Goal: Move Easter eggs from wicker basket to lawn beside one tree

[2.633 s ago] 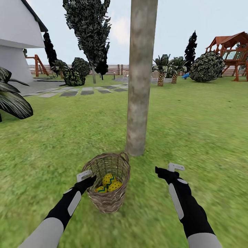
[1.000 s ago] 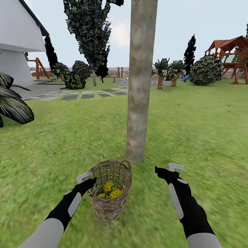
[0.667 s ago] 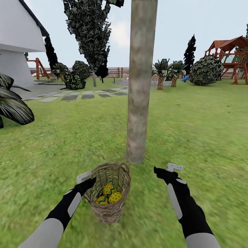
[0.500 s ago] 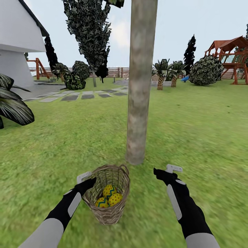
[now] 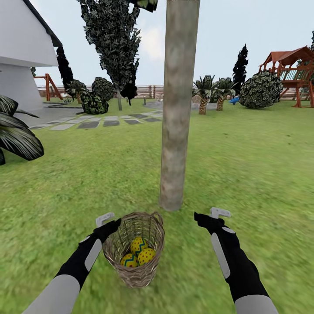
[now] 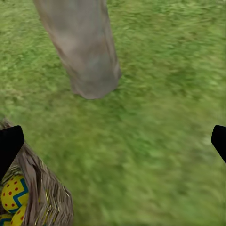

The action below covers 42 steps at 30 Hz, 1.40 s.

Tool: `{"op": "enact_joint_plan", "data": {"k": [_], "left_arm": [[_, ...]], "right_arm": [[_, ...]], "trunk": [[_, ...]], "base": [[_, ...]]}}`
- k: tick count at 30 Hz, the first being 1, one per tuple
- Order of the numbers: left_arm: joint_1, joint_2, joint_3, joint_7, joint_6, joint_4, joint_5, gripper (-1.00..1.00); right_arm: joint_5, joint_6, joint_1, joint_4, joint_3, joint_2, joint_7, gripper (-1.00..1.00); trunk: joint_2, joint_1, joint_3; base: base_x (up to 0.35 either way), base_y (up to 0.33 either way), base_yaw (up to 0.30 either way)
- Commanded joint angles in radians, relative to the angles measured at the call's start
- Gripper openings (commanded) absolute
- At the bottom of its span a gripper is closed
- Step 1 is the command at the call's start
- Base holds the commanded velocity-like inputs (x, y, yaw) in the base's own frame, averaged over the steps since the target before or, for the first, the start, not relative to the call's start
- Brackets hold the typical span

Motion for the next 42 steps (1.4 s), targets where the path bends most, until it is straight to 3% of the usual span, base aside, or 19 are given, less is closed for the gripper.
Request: {"op": "enact_joint_plan", "data": {"k": [1,4,9,13,17,22,24,28,30,31,34,37,38,39,42], "left_arm": [[0.001,-0.001,0.010,-0.003,0.009,-0.011,0.010,1.00],[0.002,0.002,0.033,-0.003,0.011,-0.028,0.010,1.00],[0.003,0.028,0.048,-0.003,0.012,-0.049,0.013,1.00],[0.004,0.043,0.073,-0.004,0.012,-0.053,0.032,1.00],[0.005,0.069,0.087,-0.004,0.011,-0.053,0.053,1.00],[0.006,0.076,0.089,-0.004,0.011,-0.055,0.073,1.00],[0.006,0.077,0.090,-0.004,0.012,-0.056,0.074,1.00],[0.006,0.101,0.090,-0.005,0.012,-0.063,0.077,1.00],[0.006,0.106,0.089,-0.005,0.012,-0.071,0.078,1.00],[0.006,0.108,0.089,-0.005,0.013,-0.075,0.079,1.00],[0.006,0.108,0.090,-0.005,0.013,-0.077,0.079,1.00],[0.006,0.110,0.090,-0.005,0.014,-0.078,0.079,1.00],[0.006,0.110,0.091,-0.005,0.014,-0.078,0.079,1.00],[0.006,0.109,0.091,-0.005,0.015,-0.078,0.079,1.00],[0.006,0.109,0.090,-0.005,0.014,-0.078,0.079,1.00]], "right_arm": [[-0.011,0.004,-0.001,-0.002,0.000,0.000,-0.007,1.00],[-0.010,0.004,-0.001,-0.003,0.000,0.001,-0.006,1.00],[-0.010,0.009,-0.001,-0.005,0.003,0.002,-0.011,1.00],[-0.010,0.020,-0.001,-0.010,0.003,0.001,-0.025,1.00],[-0.011,0.066,-0.001,-0.011,0.011,0.000,-0.029,1.00],[-0.014,0.143,-0.001,-0.010,0.099,0.002,-0.054,1.00],[-0.017,0.150,-0.002,-0.010,0.113,0.005,-0.074,1.00],[-0.019,0.156,-0.015,-0.008,0.130,0.052,-0.194,1.00],[-0.019,0.157,-0.022,-0.009,0.168,0.061,-0.236,1.00],[-0.020,0.157,-0.038,-0.009,0.228,0.065,-0.258,1.00],[-0.035,0.157,-0.050,-0.007,0.260,0.067,-0.265,1.00],[-0.071,0.158,-0.074,0.006,0.304,0.070,-0.268,1.00],[-0.085,0.158,-0.083,0.021,0.328,0.070,-0.273,1.00],[-0.109,0.158,-0.114,0.068,0.378,0.072,-0.299,1.00],[-0.155,0.159,-0.157,0.130,0.407,0.074,-0.345,1.00]], "trunk": [[0.007,-0.004,0.002],[0.028,-0.016,0.012],[0.063,-0.035,0.026],[0.091,-0.050,0.035],[0.091,-0.050,0.031],[0.091,-0.050,0.027],[0.091,-0.050,0.026],[0.091,-0.050,0.026],[0.091,-0.050,0.026],[0.091,-0.050,0.026],[0.091,-0.050,0.026],[0.091,-0.050,0.026],[0.091,-0.050,0.026],[0.091,-0.050,0.026],[0.091,-0.050,0.026]], "base": [[0.000,0.000,0.000],[0.000,0.000,0.000],[0.000,0.000,0.080],[0.000,0.000,0.210],[0.000,0.000,0.229],[0.000,0.000,0.242],[0.000,0.000,0.252],[0.000,0.000,0.277],[0.000,0.000,0.288],[0.000,0.000,0.289],[0.000,0.000,0.290],[0.000,0.000,0.292],[0.000,0.000,0.293],[0.000,0.000,0.293],[0.000,0.000,0.294]]}}
